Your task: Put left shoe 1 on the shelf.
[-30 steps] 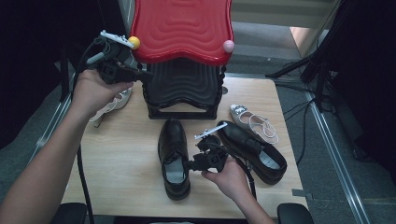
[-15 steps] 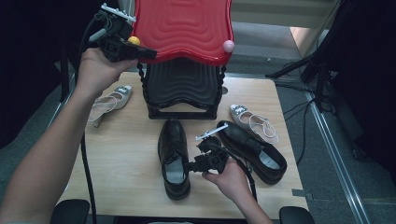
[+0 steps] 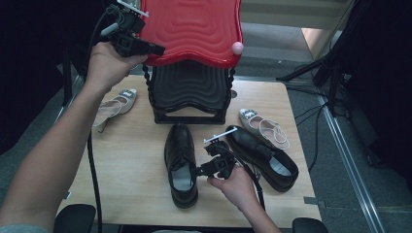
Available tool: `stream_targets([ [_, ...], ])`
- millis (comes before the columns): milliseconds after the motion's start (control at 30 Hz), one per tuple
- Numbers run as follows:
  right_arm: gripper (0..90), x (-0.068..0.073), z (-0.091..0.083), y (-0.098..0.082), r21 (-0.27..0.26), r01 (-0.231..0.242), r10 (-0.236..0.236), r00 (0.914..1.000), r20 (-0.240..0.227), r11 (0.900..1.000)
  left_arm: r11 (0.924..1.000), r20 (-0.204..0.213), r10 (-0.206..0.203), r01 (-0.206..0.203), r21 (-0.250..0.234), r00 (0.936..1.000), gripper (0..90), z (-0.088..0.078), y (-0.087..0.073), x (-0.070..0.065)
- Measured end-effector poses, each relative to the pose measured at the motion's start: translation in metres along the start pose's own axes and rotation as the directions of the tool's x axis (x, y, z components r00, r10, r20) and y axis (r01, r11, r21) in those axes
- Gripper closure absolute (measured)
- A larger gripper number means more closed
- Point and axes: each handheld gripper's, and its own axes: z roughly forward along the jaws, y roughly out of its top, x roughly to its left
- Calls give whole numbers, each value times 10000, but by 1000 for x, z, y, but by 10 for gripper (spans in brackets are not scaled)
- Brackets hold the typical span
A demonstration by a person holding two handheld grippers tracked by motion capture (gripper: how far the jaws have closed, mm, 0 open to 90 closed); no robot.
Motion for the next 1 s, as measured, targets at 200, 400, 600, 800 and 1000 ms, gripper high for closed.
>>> stream_targets([
  [200, 536, -3, 13, 9, 640, -470, 461, 9988, 150, 9968, 10000, -103, -21, 20, -50, 9999, 900, 0, -1, -1],
  [400, 566, -3, 30, 21, 1432, -730, 663, 9965, 509, 9870, 10000, -159, 49, -51, -71, 9999, 900, 1, -2, -2],
  [600, 655, -5, 48, 28, 2135, -977, 883, 9947, 531, 9720, 9999, -238, 85, -86, -52, 9997, 900, 1, -2, -2],
  [800, 745, -4, 50, 28, 2368, -855, 702, 9949, 723, 9678, 9999, -311, 98, -101, -89, 9995, 900, 1, -3, -3],
  [1000, 790, -5, 50, 31, 2646, -577, 410, 9968, 682, 9626, 9999, -355, 144, -146, -70, 9993, 900, 1, -3, -4],
])
